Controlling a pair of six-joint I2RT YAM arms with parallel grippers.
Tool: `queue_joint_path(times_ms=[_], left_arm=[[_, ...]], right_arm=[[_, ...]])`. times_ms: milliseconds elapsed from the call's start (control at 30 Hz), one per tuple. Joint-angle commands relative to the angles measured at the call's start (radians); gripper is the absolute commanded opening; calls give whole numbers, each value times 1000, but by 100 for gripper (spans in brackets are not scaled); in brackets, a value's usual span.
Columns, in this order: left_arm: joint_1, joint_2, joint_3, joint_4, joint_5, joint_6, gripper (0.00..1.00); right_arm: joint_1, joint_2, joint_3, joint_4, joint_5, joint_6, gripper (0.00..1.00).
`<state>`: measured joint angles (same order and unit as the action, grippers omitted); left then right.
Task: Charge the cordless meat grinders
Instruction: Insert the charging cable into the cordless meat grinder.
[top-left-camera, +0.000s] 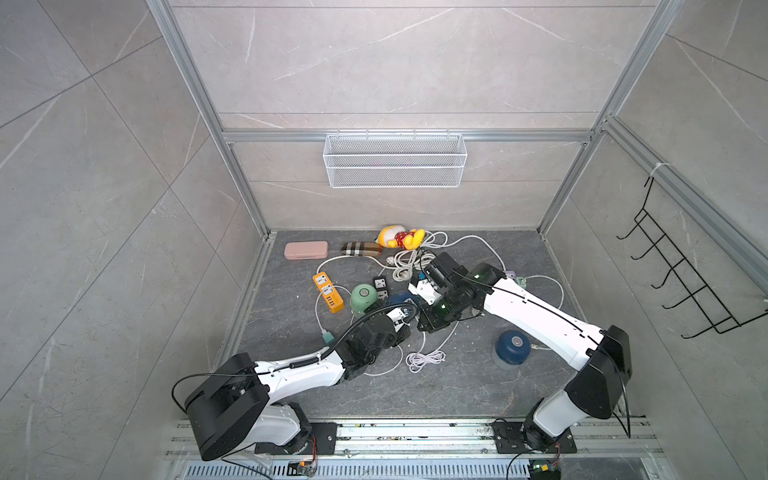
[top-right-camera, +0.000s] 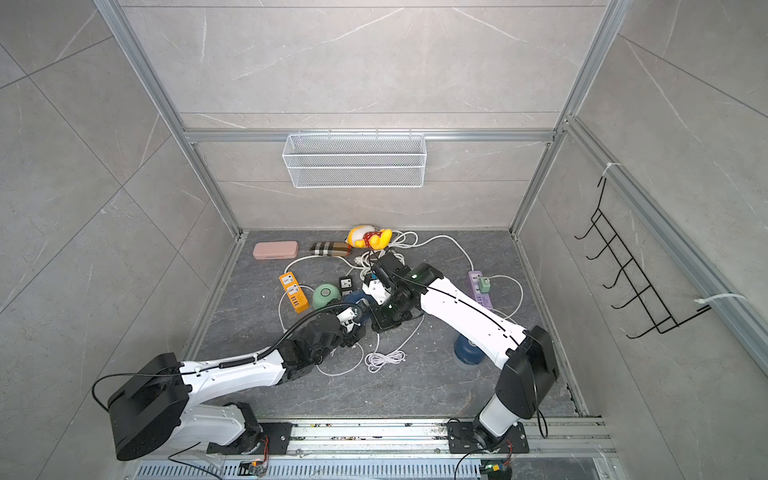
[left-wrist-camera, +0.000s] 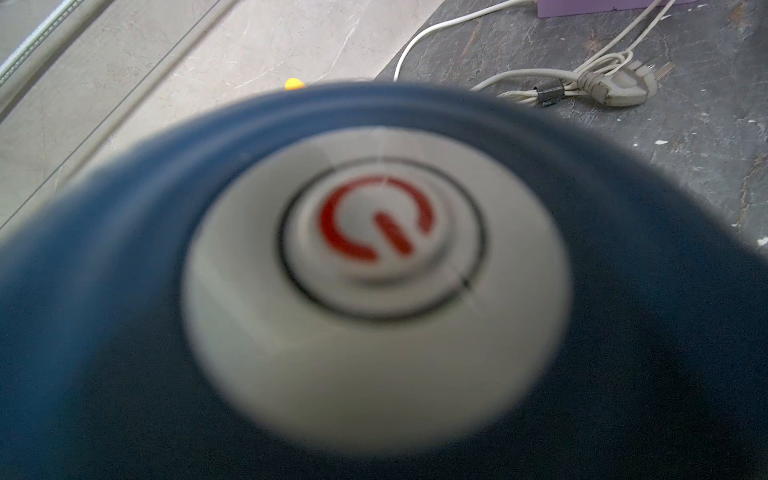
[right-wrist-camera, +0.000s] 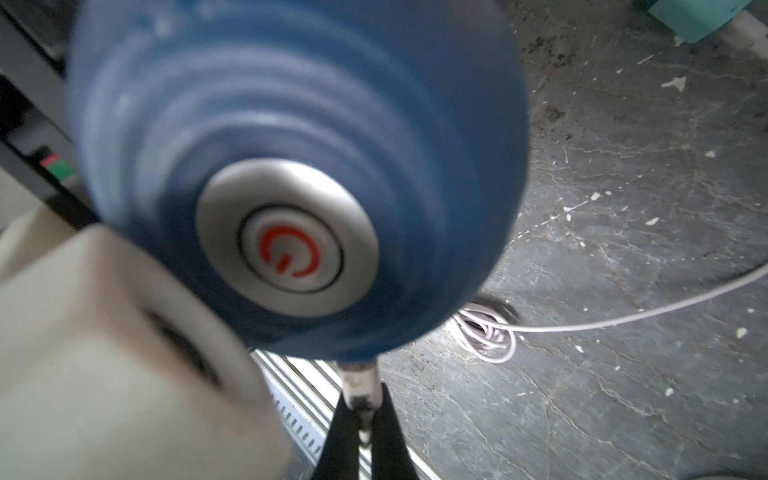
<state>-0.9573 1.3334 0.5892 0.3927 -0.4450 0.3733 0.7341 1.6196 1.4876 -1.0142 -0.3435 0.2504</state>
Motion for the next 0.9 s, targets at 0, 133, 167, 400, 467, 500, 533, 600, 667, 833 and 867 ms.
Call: queue_joint_path(times_ms=[0,133,167,400,467,500,533,600,667,833,867], left_arm=[[-107,15,14,12,153,52,37],[-135,21,6,9,136,46,36],[-139,20,2,9,133,39,36],[-157,18,-9,10,126,26,35],[-158,26,-2,10,124,27,35],[-158,31,0,13,122,26,35],[-159,36,-2,21,121,23,35],[-158,48,-3,45,111,14,35],[-154,61,-6,68,91,2,35],[-120,100,-24,150,61,-73,35],[-109,105,-30,170,64,-91,35]], right_arm=[[-19,11,71,241,12,-3,0],[-41,-6,78,228,27,-13,0],[-51,-9,77,224,27,-20,0],[-62,17,94,177,1,-64,0],[-61,23,96,175,-24,-61,0],[-61,23,93,177,-34,-58,0],[-58,22,89,179,-43,-56,0],[-57,15,79,177,-52,-58,0],[-59,2,66,163,-51,-65,0],[-59,-41,15,79,17,-86,17],[-61,-53,2,66,31,-89,20]])
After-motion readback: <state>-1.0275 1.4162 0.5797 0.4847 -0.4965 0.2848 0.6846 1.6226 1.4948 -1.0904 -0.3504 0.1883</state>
